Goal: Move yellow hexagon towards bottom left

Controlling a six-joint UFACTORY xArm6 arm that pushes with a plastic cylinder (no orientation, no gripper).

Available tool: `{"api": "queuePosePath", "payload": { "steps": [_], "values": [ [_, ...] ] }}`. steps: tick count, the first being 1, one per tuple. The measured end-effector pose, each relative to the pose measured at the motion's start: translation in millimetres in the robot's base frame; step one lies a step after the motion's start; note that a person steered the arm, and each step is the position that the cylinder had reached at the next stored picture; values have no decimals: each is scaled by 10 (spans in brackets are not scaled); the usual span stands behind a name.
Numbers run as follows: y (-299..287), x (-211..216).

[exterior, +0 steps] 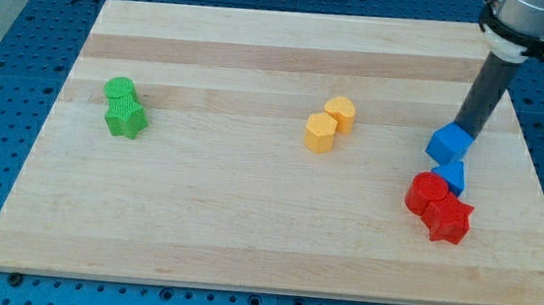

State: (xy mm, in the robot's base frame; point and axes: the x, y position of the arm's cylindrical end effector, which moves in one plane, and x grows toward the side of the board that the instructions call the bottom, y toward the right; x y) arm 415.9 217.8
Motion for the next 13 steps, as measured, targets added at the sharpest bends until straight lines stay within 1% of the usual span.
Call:
{"api": "queuePosePath", "payload": {
  "steps": [1,2,4,5,6,8,9,10,11,13],
  "values": [
    [0,0],
    [-114,230],
    [-116,248],
    [-193,-203],
    [-223,-239],
    [-354,-143],
    [-1165,-70],
    [-1219,-44],
    [-1466,-1],
    [-1579,8]
  ]
}}
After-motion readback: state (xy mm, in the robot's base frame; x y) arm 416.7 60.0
